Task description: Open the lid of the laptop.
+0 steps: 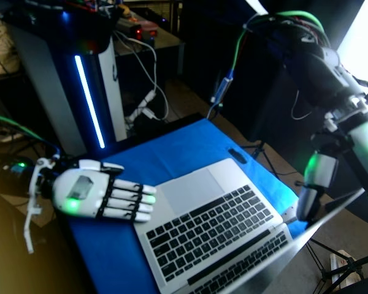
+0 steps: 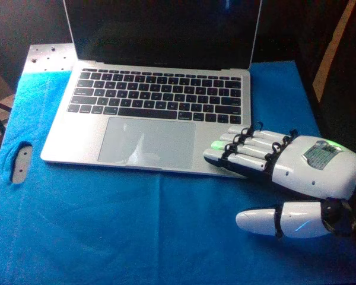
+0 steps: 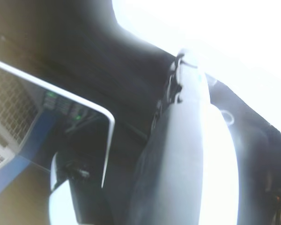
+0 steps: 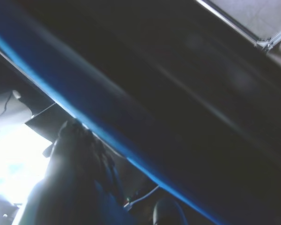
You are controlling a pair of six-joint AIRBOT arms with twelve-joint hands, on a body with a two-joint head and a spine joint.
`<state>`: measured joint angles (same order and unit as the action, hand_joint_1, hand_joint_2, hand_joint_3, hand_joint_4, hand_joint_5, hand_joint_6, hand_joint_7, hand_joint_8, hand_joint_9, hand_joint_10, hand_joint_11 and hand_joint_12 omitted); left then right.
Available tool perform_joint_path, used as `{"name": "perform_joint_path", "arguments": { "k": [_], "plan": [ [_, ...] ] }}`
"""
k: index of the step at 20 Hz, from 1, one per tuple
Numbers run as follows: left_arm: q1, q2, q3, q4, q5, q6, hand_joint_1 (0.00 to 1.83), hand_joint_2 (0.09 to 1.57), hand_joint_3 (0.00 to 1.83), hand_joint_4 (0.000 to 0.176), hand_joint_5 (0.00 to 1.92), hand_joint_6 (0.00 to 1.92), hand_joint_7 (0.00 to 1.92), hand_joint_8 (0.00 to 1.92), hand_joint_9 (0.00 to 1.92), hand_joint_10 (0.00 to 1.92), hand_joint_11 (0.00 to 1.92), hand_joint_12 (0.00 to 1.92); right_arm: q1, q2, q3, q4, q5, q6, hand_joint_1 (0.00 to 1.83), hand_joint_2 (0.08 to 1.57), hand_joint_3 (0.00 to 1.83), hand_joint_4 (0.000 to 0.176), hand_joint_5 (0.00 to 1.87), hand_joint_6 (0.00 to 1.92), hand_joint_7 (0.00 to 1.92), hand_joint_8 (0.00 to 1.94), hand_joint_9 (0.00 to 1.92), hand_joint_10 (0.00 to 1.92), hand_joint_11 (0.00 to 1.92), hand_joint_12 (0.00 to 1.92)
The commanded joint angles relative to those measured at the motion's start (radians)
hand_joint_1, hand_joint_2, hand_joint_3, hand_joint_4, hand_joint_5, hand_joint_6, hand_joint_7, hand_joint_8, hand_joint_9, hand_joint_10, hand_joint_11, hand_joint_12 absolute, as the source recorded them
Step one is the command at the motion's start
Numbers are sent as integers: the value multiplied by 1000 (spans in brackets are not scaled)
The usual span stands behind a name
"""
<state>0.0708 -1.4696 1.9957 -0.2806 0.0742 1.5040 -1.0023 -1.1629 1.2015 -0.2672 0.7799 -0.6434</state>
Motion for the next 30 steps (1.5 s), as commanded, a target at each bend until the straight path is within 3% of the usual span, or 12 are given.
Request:
{"name": "perform_joint_path", "arguments": {
  "k": [1, 6, 13, 15, 16, 18, 21, 23, 26, 27, 28, 30],
  "plan": [
    [-20, 25, -31, -6, -194, 2, 692, 1003, 0, 176, 0, 0, 0, 0, 0, 0, 0, 0, 8, -10, -1, 1, 46, 18, 0, 1270, 0, 0, 1, 0, 0, 0, 0, 0, 29, 13],
    [29, 236, -368, 79, -447, -28, 605, 1014, 3, 176, 0, 0, 0, 0, 0, 0, 0, 0, 8, -5, -9, 37, 47, 18, 0, 1299, 12, 0, 0, 0, 0, 0, 0, 0, 9, 4],
    [305, 448, -598, 256, -907, -543, 752, 928, 0, 170, 0, 0, 0, 0, 0, 0, 0, 0, -7, 49, -50, 100, 110, 17, 0, 1256, 0, 0, 0, 0, 0, 0, 0, 0, 0, 0],
    [415, 484, -645, 256, -1013, -633, 845, 927, 0, 63, 50, 14, 0, 0, 0, 0, 0, 0, -26, 77, -73, 159, 218, 17, 0, 1236, 0, 0, 21, 7, 31, 10, 20, 7, 56, 23],
    [506, 502, -673, 244, -1113, -703, 750, 901, 0, 104, 89, 9, 36, 4, 0, 0, 0, 0, -40, 107, -94, 195, 296, 17, 0, 1238, 0, 0, 14, 1, 27, 4, 30, 7, 56, 23],
    [608, 525, -723, 213, -1219, -743, 724, 934, 11, 34, 65, 0, 10, 0, 0, 0, 0, 0, -53, 145, -120, 229, 401, 17, 0, 1246, 0, 0, 0, 0, 0, 0, 0, 0, 22, 8],
    [767, 531, -785, 171, -1358, -802, 694, 876, 0, 117, 63, 8, 43, 5, 0, 0, 0, 0, -85, 188, -141, 296, 582, 16, 69, 1248, 0, 31, 0, 0, 0, 0, 0, 0, 12, 4],
    [880, 528, -819, 127, -1466, -854, 453, 959, 22, 35, 0, 0, 0, 0, 0, 0, 0, 0, -100, 221, -159, 329, 669, 0, 112, 1201, 0, 70, 0, 0, 0, 0, 0, 0, 0, 0],
    [1033, 554, -886, 89, -1608, -906, 401, 973, 13, 108, 30, 7, 1, 0, 18, 6, 52, 25, -141, 291, -220, 401, 811, -93, 236, 1136, 0, 58, 0, 0, 0, 0, 0, 0, 12, 4],
    [1054, 558, -900, 88, -1628, -907, 453, 1021, 23, 100, 48, 10, 0, 0, 2, 0, 8, 4, -164, 302, -230, 428, 865, -100, 310, 1032, 0, 103, 0, 0, 22, 6, 0, 0, 1, 0],
    [1065, 564, -914, 89, -1648, -906, 535, 1075, 17, 66, 52, 1, 0, 0, 0, 0, 0, 0, -195, 312, -241, 454, 926, -103, 466, 1038, 0, 98, 0, 0, 4, 1, 0, 0, 0, 0],
    [1080, 569, -932, 89, -1686, -906, 615, 1040, 0, 94, 79, 18, 0, 0, 0, 0, 0, 0, -228, 324, -263, 498, 982, -112, 499, 992, 0, 100, 0, 0, 1, 0, 10, 4, 5, 2]
  ]
}}
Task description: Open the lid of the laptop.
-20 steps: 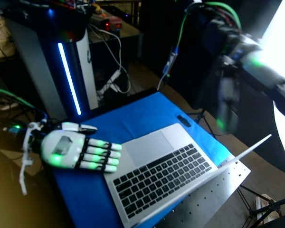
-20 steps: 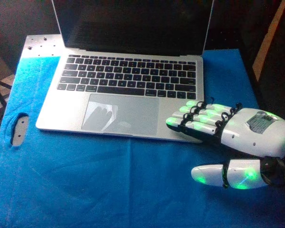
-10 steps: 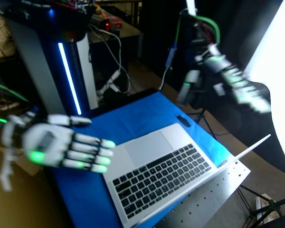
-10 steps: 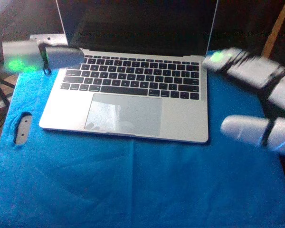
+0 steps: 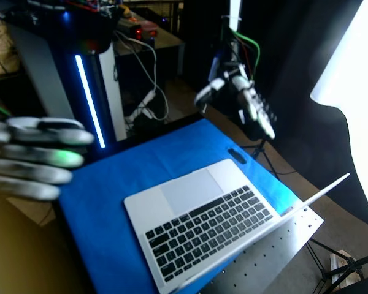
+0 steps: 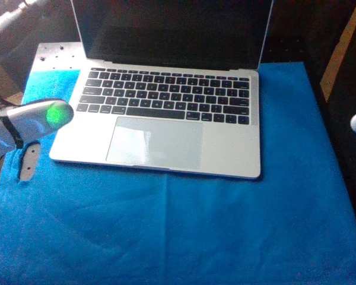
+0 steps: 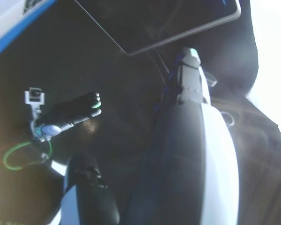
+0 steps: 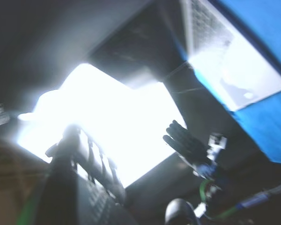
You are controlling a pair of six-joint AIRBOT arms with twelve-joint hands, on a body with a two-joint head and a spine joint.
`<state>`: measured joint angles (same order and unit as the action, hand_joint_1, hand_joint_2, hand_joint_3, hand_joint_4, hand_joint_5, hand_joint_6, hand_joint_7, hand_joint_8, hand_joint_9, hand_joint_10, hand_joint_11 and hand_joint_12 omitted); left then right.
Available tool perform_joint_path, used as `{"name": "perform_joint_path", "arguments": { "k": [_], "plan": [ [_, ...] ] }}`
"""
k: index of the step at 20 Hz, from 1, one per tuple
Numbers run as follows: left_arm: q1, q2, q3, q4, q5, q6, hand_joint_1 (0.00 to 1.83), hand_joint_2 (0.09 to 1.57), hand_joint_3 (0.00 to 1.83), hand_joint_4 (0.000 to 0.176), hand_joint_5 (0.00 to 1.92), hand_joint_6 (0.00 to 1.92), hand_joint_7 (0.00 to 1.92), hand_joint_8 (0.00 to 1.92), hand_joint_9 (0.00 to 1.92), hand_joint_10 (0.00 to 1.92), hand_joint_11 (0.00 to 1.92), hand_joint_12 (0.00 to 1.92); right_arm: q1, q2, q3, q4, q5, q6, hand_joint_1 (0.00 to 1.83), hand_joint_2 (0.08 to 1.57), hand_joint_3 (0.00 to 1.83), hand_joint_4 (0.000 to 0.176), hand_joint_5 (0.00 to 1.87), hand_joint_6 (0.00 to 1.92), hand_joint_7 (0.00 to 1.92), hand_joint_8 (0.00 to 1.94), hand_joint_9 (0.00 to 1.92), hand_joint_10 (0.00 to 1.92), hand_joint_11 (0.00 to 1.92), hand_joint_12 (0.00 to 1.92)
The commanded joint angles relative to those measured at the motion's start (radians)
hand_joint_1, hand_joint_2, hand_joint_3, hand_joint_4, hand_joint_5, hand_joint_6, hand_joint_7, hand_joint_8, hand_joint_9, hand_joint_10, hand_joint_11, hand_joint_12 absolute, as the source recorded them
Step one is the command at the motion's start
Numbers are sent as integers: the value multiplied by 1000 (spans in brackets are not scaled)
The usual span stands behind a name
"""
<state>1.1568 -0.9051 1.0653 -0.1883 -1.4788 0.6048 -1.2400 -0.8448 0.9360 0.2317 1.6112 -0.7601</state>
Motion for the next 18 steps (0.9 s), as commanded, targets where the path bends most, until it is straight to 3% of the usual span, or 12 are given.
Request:
{"name": "perform_joint_path", "arguments": {
  "k": [1, 2, 3, 4, 6, 7, 9, 12, 14, 15, 17, 18],
  "plan": [
    [4, 7, -9, -5, -156, -7, 810, 1029, 0, 88, 123, 12, 0, 0, 0, 0, 0, 0, 9, 13, -10, 0, 151, -13, 518, 991, 0, 99, 0, 0, 0, 0, 17, 6, 0, 0],
    [26, 12, -17, -15, -187, -7, 624, 1026, 0, 115, 176, 18, 63, 19, 29, 10, 0, 0, 9, 16, -12, 0, 151, -22, 582, 990, 0, 94, 10, 4, 26, 9, 14, 3, 20, 7],
    [40, 17, -22, -26, -210, -7, 564, 1065, 5, 96, 199, 6, 89, 6, 24, 3, 0, 0, 9, 18, -12, 0, 151, -22, 638, 1030, 12, 54, 45, 15, 29, 8, 0, 0, 0, 0],
    [52, 30, -29, -34, -236, -7, 417, 1149, 6, 73, 38, 1, 2, 0, 0, 0, 0, 0, 9, 20, -12, 2, 151, -22, 687, 986, 0, 42, 69, 9, 98, 8, 86, 13, 70, 21],
    [57, 50, -39, -39, -252, -6, 485, 1104, 0, 60, 0, 0, 17, 4, 0, 0, 0, 0, 10, 26, -14, 3, 151, -22, 695, 940, 0, 50, 132, 12, 122, 7, 149, 11, 143, 35],
    [57, 57, -42, -39, -252, -3, 497, 1091, 0, 45, 0, 0, 0, 0, 0, 0, 0, 0, 10, 31, -14, 3, 151, -23, 491, 1011, 22, 42, 68, 0, 80, 0, 87, 0, 78, 4],
    [56, 64, -44, -39, -253, -3, 410, 1105, 0, 0, 0, 0, 12, 3, 13, 4, 0, 0, 10, 36, -14, 2, 151, -24, 539, 1037, 5, 8, 144, 11, 149, 6, 156, 7, 130, 13],
    [53, 79, -46, -40, -253, 1, 331, 1133, 0, 0, 81, 6, 5, 2, 0, 0, 0, 0, 14, 52, -16, -6, 151, -34, 380, 1055, 5, 30, 42, 0, 55, 0, 66, 0, 47, 5],
    [45, 92, -48, -42, -253, 1, 190, 1156, 8, 0, 10, 2, 0, 0, 0, 0, 2, 1, 23, 67, -19, -23, 152, -48, 307, 1063, 16, 19, 114, 2, 76, 1, 91, 2, 137, 28],
    [36, 100, -48, -41, -253, 1, 370, 1150, 0, 0, 0, 0, 10, 4, 39, 12, 4, 2, 25, 78, -26, -39, 152, -65, 256, 1153, 13, 0, 108, 0, 41, 0, 53, 0, 115, 17],
    [17, 108, -48, -33, -253, 4, 263, 1148, 8, 0, 39, 5, 151, 12, 191, 15, 0, 579, 34, 92, -31, -60, 152, -74, 449, 1169, 1, 0, 93, 0, 76, 7, 134, 21, 244, 68],
    [9, 114, -48, -28, -253, 10, 213, 1174, 8, 0, 7, 0, 111, 2, 184, 7, 0, 672, 40, 100, -30, -66, 152, -74, 465, 1196, 12, 0, 62, 0, 52, 1, 109, 7, 191, 45]
  ]
}}
